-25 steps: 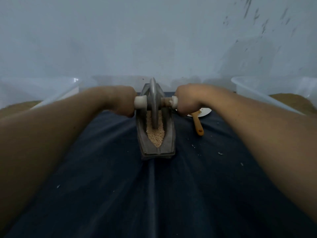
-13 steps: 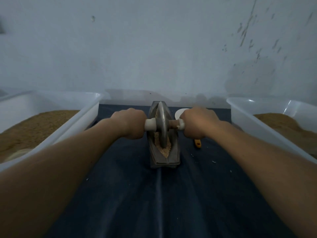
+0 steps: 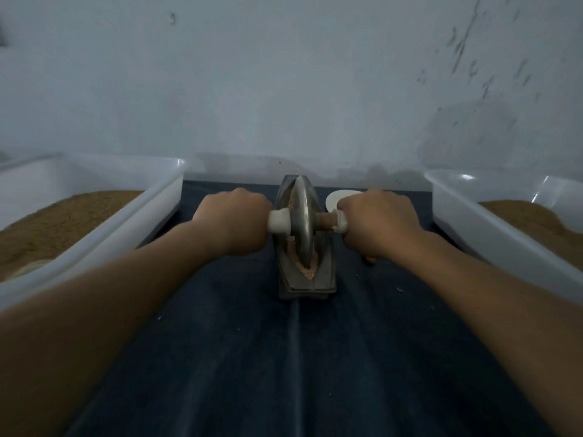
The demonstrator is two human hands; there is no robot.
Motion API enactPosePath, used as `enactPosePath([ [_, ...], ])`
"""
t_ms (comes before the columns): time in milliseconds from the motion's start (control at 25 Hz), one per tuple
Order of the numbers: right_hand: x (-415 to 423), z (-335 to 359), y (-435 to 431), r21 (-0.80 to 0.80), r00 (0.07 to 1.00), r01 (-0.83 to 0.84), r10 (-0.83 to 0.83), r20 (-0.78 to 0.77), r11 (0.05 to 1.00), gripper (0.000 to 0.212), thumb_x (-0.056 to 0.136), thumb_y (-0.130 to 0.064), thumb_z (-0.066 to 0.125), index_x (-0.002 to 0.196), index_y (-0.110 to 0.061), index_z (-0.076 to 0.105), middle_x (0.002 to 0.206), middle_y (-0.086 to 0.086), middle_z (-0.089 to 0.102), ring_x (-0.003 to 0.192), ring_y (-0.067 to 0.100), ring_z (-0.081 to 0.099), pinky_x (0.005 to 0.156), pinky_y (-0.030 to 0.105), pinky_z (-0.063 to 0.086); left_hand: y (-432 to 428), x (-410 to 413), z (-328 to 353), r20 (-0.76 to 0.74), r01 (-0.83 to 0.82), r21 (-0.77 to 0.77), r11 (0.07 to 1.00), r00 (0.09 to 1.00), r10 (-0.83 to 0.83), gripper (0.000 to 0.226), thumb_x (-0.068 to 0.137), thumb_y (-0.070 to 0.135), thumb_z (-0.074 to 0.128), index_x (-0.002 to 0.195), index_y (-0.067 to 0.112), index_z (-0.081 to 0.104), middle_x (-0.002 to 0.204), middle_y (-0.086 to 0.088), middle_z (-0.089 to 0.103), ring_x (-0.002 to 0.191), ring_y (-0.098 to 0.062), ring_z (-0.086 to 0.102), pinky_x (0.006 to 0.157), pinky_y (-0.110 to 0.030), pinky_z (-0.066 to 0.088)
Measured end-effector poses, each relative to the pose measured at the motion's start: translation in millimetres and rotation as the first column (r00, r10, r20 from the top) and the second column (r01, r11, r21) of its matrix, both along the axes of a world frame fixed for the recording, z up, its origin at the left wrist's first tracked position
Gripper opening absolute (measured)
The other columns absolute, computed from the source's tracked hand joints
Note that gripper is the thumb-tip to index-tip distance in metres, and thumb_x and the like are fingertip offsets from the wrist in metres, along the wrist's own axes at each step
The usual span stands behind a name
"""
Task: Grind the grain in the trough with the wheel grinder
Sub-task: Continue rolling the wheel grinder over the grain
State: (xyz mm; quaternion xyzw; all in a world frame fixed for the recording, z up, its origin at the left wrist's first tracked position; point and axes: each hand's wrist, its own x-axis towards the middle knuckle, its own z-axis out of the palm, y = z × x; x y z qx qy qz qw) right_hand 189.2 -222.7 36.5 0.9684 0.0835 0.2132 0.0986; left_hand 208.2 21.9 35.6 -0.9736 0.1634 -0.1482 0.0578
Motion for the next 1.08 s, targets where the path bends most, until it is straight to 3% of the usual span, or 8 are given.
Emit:
enactPosePath([
  [200, 27, -4, 4, 0.012, 0.999, 0.026, -0.025, -0.036, 1.0, 0.008, 0.079, -0.031, 0.06, 0.073, -0.028, 0.055, 0.071, -0.005, 0.057, 0.063, 0.019, 0.055, 0.051, 0.026, 0.035, -8, 38, 3, -0.066, 0.005, 0.0, 1.0, 0.998, -0.005, 0.015, 0.08, 0.035, 0.064, 0.094, 0.033, 0.062, 0.085, 0.005, 0.061, 0.075, -0.021, 0.059, 0.063, -0.036, 0.048],
  [400, 63, 1, 6, -0.009, 0.997, 0.065, -0.065, -0.039, 0.998, 0.015, 0.085, -0.039, 0.059, 0.075, -0.028, 0.057, 0.074, 0.0, 0.054, 0.06, 0.018, 0.048, 0.05, 0.025, 0.029, -9, 75, -2, -0.079, 0.019, -0.051, 0.999, 0.997, -0.022, 0.013, 0.08, 0.036, 0.066, 0.084, 0.032, 0.054, 0.085, 0.003, 0.059, 0.076, -0.024, 0.058, 0.067, -0.039, 0.05],
  [560, 85, 4, 6, -0.017, 0.997, 0.074, -0.074, 0.008, 0.997, 0.009, 0.08, -0.033, 0.055, 0.073, -0.028, 0.055, 0.073, 0.0, 0.049, 0.057, 0.018, 0.041, 0.052, 0.026, 0.024, -8, 97, -2, -0.073, 0.026, -0.079, 0.997, 0.997, -0.032, 0.014, 0.08, 0.035, 0.067, 0.093, 0.031, 0.063, 0.087, 0.0, 0.063, 0.076, -0.025, 0.06, 0.066, -0.038, 0.05],
  [760, 105, 2, 1, 0.004, 0.998, 0.068, -0.068, -0.005, 0.998, 0.014, 0.082, -0.033, 0.053, 0.07, -0.029, 0.049, 0.075, 0.001, 0.052, 0.059, 0.019, 0.044, 0.051, 0.026, 0.027, -12, 118, 4, -0.045, 0.043, -0.041, 0.998, 0.998, -0.045, 0.013, 0.077, 0.035, 0.067, 0.087, 0.03, 0.06, 0.085, 0.0, 0.062, 0.074, -0.026, 0.06, 0.068, -0.038, 0.053],
  [920, 116, 3, -1, 0.012, 0.998, 0.054, -0.054, 0.018, 0.998, 0.01, 0.086, -0.033, 0.053, 0.079, -0.028, 0.057, 0.076, 0.001, 0.052, 0.059, 0.02, 0.045, 0.052, 0.026, 0.027, -13, 129, 5, -0.001, 0.022, -0.027, 0.999, 1.0, -0.023, 0.015, 0.075, 0.032, 0.065, 0.09, 0.031, 0.062, 0.079, 0.003, 0.059, 0.071, -0.023, 0.059, 0.062, -0.034, 0.047],
  [1080, 112, 3, 4, -0.02, 0.997, 0.067, -0.066, 0.045, 0.998, 0.003, 0.082, -0.028, 0.06, 0.08, -0.028, 0.058, 0.075, 0.001, 0.05, 0.059, 0.02, 0.042, 0.051, 0.026, 0.025, -11, 124, -4, 0.033, 0.015, -0.063, 0.998, 0.999, -0.013, 0.018, 0.078, 0.034, 0.065, 0.096, 0.03, 0.066, 0.085, 0.001, 0.062, 0.075, -0.026, 0.06, 0.065, -0.038, 0.05],
])
